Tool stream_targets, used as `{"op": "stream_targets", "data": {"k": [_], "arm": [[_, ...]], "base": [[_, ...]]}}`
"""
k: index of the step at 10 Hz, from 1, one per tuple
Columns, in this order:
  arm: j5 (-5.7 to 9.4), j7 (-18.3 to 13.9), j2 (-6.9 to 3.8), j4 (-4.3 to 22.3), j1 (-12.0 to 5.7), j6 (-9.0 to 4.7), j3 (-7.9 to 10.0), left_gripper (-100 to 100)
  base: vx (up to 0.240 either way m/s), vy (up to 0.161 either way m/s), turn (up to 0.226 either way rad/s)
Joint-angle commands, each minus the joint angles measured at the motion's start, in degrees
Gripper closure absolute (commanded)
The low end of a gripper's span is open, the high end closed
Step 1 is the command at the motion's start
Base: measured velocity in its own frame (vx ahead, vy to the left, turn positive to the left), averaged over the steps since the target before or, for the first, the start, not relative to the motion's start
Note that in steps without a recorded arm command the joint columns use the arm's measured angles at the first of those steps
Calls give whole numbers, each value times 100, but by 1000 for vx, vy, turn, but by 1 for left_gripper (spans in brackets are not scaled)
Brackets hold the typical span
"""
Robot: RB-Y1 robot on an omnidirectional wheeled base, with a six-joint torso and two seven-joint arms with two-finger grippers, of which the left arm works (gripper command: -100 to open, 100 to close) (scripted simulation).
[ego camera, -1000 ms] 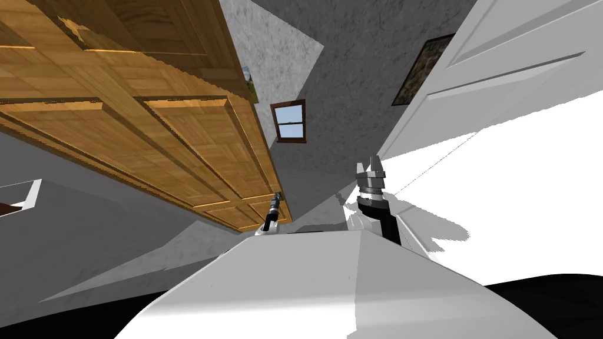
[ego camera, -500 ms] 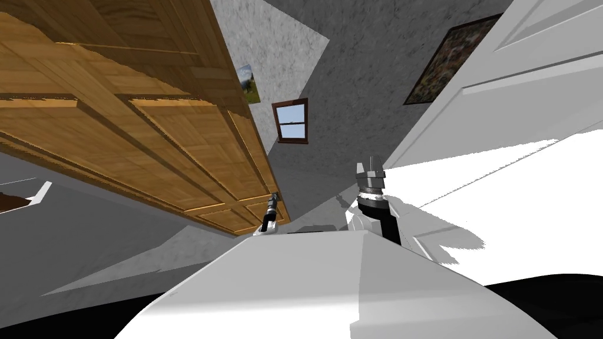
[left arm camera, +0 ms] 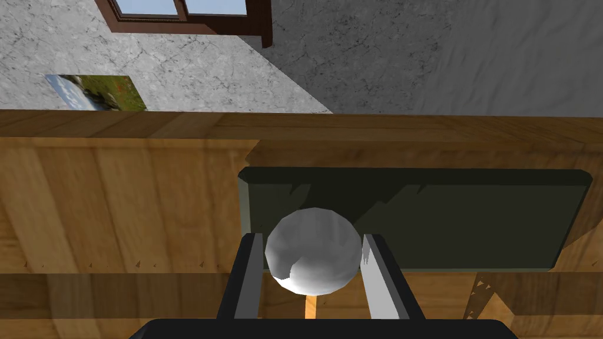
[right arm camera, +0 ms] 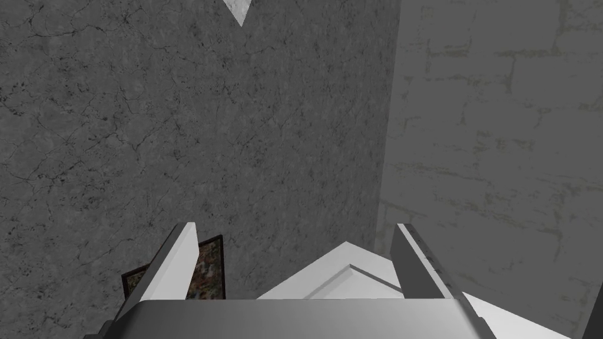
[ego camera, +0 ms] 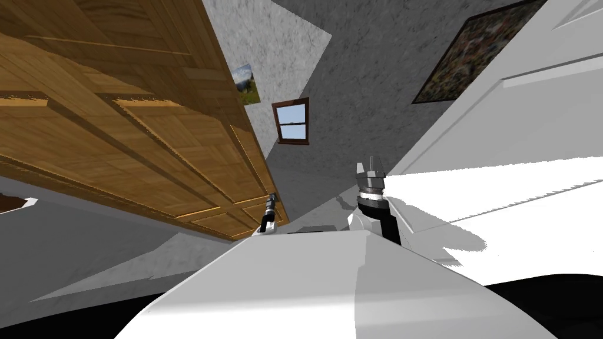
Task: Push the door open
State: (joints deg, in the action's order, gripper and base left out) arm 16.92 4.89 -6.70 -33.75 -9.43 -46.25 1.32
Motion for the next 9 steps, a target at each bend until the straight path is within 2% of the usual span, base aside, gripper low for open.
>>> {"op": "stream_targets", "data": {"k": [1, 9], "arm": [[56, 24, -45, -22, -18, -15, 89, 100], [338, 189, -134, 40, 15, -68, 513, 100]], "base": [[195, -44, 43], [189, -46, 49]]}}
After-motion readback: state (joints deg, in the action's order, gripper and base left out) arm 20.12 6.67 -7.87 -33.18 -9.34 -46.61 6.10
